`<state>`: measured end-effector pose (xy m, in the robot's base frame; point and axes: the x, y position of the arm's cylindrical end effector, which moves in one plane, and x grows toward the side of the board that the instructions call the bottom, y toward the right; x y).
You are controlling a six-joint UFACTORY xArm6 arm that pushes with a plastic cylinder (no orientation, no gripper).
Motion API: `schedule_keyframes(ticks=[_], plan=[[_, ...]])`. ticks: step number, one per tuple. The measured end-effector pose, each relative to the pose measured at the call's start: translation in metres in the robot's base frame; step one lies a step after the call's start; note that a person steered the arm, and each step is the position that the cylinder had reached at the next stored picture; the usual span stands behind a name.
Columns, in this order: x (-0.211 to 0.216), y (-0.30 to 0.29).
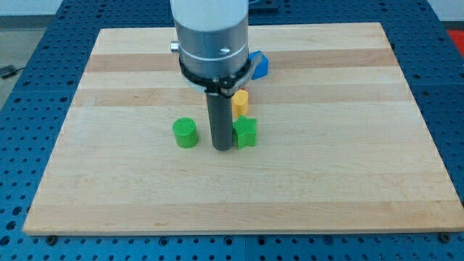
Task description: Place the green star to the right of the red circle
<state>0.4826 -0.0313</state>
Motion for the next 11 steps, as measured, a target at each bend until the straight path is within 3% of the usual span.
schedule_keyframes(ticks=[2, 4, 8, 9, 10, 11], plan=[[-0.015, 0.081], [0.016, 0.127], [-0.032, 0.087], [0.002, 0.11], [-0.001, 0.143], [-0.028, 0.131]])
